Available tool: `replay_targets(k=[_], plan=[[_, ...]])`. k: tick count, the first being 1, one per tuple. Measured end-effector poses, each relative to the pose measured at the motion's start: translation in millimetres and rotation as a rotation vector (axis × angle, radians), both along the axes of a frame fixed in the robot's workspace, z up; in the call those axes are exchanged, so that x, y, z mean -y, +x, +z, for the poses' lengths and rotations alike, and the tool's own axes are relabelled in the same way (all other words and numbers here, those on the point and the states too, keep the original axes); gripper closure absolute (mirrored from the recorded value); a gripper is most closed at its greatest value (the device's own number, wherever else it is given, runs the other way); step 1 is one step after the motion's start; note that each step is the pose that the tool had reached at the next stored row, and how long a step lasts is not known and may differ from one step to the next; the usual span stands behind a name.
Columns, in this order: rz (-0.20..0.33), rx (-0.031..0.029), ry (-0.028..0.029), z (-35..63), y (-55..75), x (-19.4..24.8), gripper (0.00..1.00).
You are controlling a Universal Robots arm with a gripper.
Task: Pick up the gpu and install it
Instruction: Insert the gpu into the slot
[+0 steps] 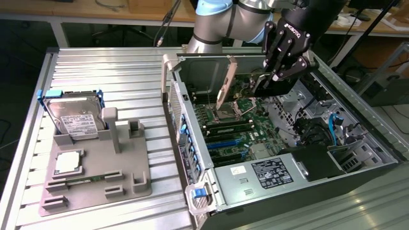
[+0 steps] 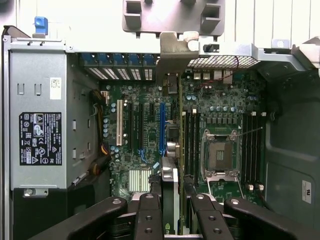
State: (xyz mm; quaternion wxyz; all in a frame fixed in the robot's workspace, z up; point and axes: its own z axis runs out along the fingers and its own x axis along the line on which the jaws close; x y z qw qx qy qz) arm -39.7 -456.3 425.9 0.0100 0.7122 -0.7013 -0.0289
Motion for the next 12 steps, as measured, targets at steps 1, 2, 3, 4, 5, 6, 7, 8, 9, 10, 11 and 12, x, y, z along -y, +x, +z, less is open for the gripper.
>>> replay_targets(k=[1, 2, 3, 4, 5, 6, 7, 8, 9, 10, 11, 12], plan=[[0.000, 0.0000, 0.0000, -0.4, 0.0, 0.0, 0.73], [0.000, 0.0000, 0.0000, -0.9, 0.0, 0.0, 0.73], [0.000, 0.0000, 0.0001, -1.3, 0.0, 0.0, 0.73], [0.000, 0.0000, 0.0001, -1.8, 0.0, 0.0, 0.73], [0.000, 0.0000, 0.0001, -2.2, 0.0, 0.0, 0.73], [0.000, 0.0000, 0.0001, -2.9, 0.0, 0.0, 0.73], [0.000, 0.0000, 0.0001, -3.4, 0.0, 0.0, 0.73], [0.000, 0.0000, 0.0001, -3.8, 0.0, 0.0, 0.73], [0.000, 0.0000, 0.0001, -4.2, 0.0, 0.0, 0.73], [0.000, 0.0000, 0.0001, -4.5, 0.0, 0.0, 0.73], [0.000, 0.0000, 0.0000, -4.9, 0.0, 0.0, 0.73], [0.000, 0.0000, 0.0001, -5.2, 0.0, 0.0, 0.73]])
